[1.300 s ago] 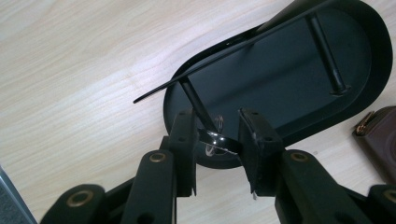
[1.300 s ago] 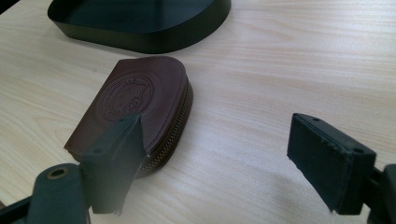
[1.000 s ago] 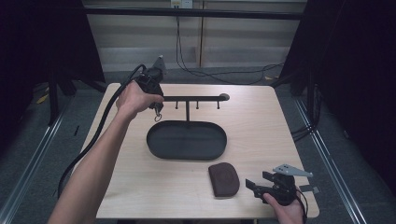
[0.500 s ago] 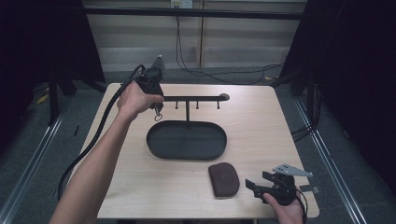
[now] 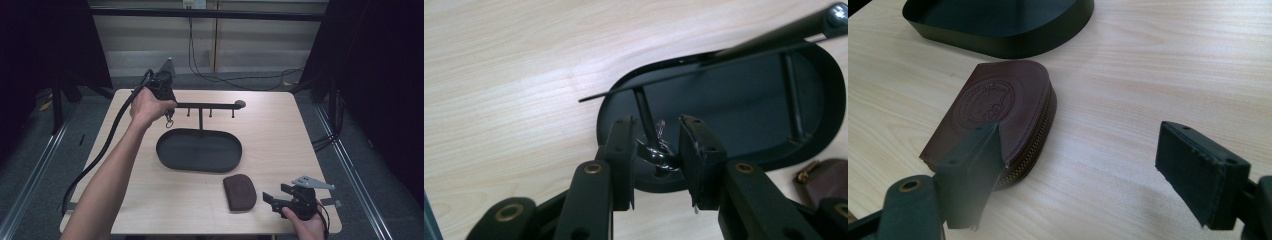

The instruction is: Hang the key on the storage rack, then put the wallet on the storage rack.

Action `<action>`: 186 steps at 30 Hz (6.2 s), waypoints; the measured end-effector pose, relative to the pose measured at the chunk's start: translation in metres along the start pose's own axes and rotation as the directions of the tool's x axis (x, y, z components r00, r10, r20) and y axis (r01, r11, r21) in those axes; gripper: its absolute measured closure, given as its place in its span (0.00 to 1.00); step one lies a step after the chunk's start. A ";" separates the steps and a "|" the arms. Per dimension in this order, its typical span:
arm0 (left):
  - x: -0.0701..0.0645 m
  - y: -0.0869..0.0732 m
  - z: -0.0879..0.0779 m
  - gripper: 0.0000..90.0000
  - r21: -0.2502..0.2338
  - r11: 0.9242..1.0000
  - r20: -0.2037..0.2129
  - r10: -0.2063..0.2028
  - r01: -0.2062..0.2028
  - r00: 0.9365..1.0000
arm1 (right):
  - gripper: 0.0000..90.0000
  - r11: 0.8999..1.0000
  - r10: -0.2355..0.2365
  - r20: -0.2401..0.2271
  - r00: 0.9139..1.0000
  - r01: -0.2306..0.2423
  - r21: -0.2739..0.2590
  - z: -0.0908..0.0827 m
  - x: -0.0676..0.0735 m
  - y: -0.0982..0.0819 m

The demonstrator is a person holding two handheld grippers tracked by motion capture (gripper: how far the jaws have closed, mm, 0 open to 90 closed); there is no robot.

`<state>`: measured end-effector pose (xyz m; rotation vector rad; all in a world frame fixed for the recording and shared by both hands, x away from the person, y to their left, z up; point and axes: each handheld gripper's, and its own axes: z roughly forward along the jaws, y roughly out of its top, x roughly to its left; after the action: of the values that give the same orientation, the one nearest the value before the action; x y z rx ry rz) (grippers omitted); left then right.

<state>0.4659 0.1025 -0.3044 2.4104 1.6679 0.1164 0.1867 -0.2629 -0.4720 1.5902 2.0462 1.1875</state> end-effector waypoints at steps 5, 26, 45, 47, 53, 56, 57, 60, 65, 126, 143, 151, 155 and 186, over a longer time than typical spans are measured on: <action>-0.003 -0.003 -0.002 0.59 -0.011 0.999 0.009 0.033 -0.033 0.999 | 0.21 1.000 0.001 0.000 1.000 -0.001 0.000 0.000 0.000 0.000; 0.029 -0.050 -0.022 0.34 -0.063 0.983 0.096 0.176 -0.170 0.980 | 0.21 1.000 0.004 0.000 1.000 -0.004 0.013 0.003 -0.001 0.001; 0.067 -0.129 -0.006 0.20 -0.197 0.951 0.203 0.276 -0.237 0.939 | 0.20 1.000 -0.004 -0.003 1.000 0.005 0.025 0.003 0.000 0.003; 0.069 -0.138 -0.001 0.20 -0.207 0.949 0.214 0.282 -0.238 0.935 | 0.20 1.000 -0.006 -0.007 1.000 0.006 0.030 0.003 0.001 0.003; 0.073 -0.163 0.019 0.22 -0.255 0.935 0.238 0.306 -0.245 0.922 | 0.19 0.999 -0.006 -0.022 1.000 0.007 0.044 0.004 0.000 0.006; 0.075 -0.176 0.029 0.22 -0.277 0.929 0.237 0.314 -0.246 0.919 | 0.19 0.998 0.000 -0.021 1.000 0.001 0.058 0.006 0.002 0.007; 0.076 -0.180 0.031 0.22 -0.291 0.925 0.232 0.316 -0.244 0.920 | 0.20 0.998 0.001 -0.025 1.000 0.001 0.063 0.007 0.002 0.008; 0.077 -0.198 0.038 0.23 -0.328 0.913 0.226 0.326 -0.244 0.918 | 0.21 0.998 0.005 -0.031 0.999 -0.003 0.068 0.007 0.003 0.009; 0.084 -0.221 0.045 0.23 -0.397 0.891 0.258 0.336 -0.218 0.906 | 0.21 0.998 -0.008 -0.034 0.999 0.010 0.054 0.001 0.007 0.015; 0.087 -0.309 0.097 0.24 -0.472 0.870 0.339 0.331 -0.146 0.881 | 0.15 0.724 0.045 -0.071 0.996 0.016 0.690 0.110 0.043 0.079; 0.088 -0.309 0.098 0.24 -0.471 0.871 0.344 0.328 -0.141 0.880 | 0.19 0.703 0.053 -0.072 0.996 0.014 0.711 0.112 0.042 0.082; 0.089 -0.309 0.098 0.23 -0.473 0.871 0.349 0.324 -0.133 0.879 | 0.24 0.696 0.046 -0.054 0.997 0.007 0.718 0.111 0.044 0.085; 0.088 -0.309 0.098 0.23 -0.469 0.873 0.349 0.325 -0.137 0.879 | 0.27 0.701 0.057 -0.049 0.997 -0.005 0.713 0.109 0.042 0.086; 0.089 -0.308 0.099 0.23 -0.469 0.874 0.358 0.319 -0.126 0.878 | 0.82 0.744 -0.009 -0.027 1.000 0.025 0.668 0.082 0.049 0.120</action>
<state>0.2334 0.2775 -0.4718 2.0845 1.0278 -0.0072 0.3040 -0.1771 -0.4210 1.8251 2.6814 0.4457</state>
